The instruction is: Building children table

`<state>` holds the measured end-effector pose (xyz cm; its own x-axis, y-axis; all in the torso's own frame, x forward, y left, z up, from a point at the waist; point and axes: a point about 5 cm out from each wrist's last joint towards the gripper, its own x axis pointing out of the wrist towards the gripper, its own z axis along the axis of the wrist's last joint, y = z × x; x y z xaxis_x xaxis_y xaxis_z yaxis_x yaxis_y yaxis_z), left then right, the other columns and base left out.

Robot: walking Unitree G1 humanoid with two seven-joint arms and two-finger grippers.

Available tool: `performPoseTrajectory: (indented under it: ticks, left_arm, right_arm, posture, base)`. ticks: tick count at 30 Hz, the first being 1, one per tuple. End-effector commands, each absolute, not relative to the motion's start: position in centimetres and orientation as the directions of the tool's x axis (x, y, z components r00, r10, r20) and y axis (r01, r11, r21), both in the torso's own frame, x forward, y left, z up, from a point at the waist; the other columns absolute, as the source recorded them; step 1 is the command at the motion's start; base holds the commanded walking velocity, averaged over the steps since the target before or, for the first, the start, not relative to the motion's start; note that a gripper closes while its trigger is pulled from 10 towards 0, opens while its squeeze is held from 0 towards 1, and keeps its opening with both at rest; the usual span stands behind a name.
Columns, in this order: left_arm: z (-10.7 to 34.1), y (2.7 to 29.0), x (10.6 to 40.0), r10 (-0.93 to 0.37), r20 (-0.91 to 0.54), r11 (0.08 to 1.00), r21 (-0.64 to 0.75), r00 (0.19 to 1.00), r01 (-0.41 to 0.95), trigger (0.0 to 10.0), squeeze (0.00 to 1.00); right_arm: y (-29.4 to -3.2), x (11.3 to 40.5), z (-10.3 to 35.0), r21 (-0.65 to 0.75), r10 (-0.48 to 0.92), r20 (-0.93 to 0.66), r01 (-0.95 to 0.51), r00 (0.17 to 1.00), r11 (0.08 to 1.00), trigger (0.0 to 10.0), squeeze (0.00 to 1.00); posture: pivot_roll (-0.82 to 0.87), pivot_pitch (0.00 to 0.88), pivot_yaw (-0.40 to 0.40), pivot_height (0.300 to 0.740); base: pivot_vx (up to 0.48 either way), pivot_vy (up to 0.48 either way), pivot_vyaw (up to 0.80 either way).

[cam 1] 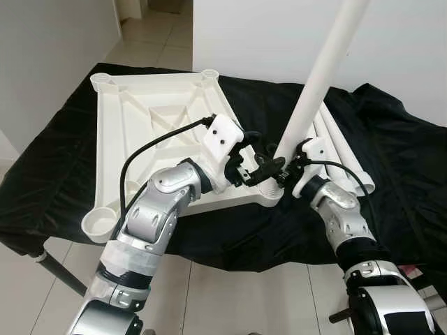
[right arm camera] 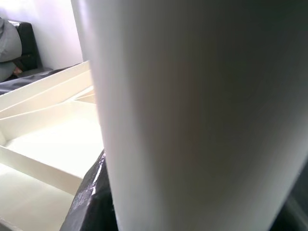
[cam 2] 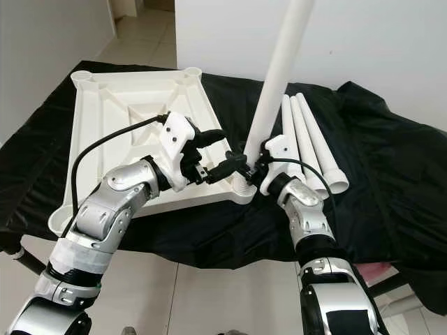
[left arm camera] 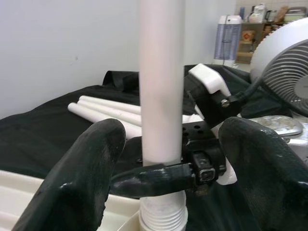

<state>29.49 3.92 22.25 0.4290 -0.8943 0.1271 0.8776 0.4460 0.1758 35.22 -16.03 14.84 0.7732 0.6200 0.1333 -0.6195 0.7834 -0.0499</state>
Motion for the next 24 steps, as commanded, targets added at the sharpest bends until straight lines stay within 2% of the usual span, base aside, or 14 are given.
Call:
performPoseTrajectory:
  ticks: [1,2,3,4,11,14,24]
  left_arm:
    - [22.4,3.9,29.5,-0.870,0.138,0.492,0.167,0.474,0.855,10.0,0.00]
    - [22.4,4.0,29.5,-0.869,0.137,0.494,0.167,0.476,0.854,10.0,0.00]
    - [22.4,4.0,29.5,-0.869,0.137,0.494,0.167,0.476,0.854,10.0,0.00]
    - [22.4,4.0,29.5,-0.868,0.137,0.496,0.165,0.478,0.853,10.0,0.00]
    - [22.4,4.1,29.6,-0.863,0.139,0.503,0.160,0.485,0.849,10.0,0.00]
    - [22.4,4.2,29.6,-0.859,0.143,0.510,0.155,0.492,0.846,10.0,0.00]
    - [22.3,4.5,29.7,-0.855,0.143,0.517,0.149,0.499,0.843,10.0,0.00]
  right_arm:
    - [-16.7,35.4,14.8,-0.009,0.608,0.123,-0.612,0.784,0.791,0.0,0.00]
    - [-16.8,35.5,14.7,-0.004,0.600,0.115,-0.603,0.792,0.798,0.7,0.00]
    - [-16.8,35.5,14.7,-0.004,0.600,0.115,-0.603,0.792,0.798,0.7,0.00]
    - [-16.8,35.7,14.7,-0.004,0.582,0.099,-0.584,0.807,0.811,10.0,0.00]
    - [-17.0,36.4,14.6,0.016,0.516,0.059,-0.518,0.854,0.855,10.0,0.00]
    - [-16.2,36.5,14.6,0.015,0.415,0.047,-0.416,0.909,0.909,10.0,0.00]
    - [-13.7,35.5,14.4,0.064,0.289,0.056,-0.292,0.956,0.954,10.0,0.00]
  posture:
    - [0.05,0.000,-0.060,0.740]
    - [0.05,0.000,-0.062,0.740]
    - [0.05,0.000,-0.062,0.740]
    - [0.05,0.000,-0.063,0.740]
    - [0.04,0.000,-0.066,0.740]
    - [0.03,0.000,-0.069,0.740]
    - [0.03,0.001,-0.065,0.740]
  base:
    - [0.000,0.000,0.00]
    - [0.000,0.000,0.00]
    - [0.000,0.000,0.00]
    - [0.000,0.000,0.00]
    - [0.000,0.000,0.00]
    - [0.000,0.000,0.00]
    - [0.000,0.000,0.00]
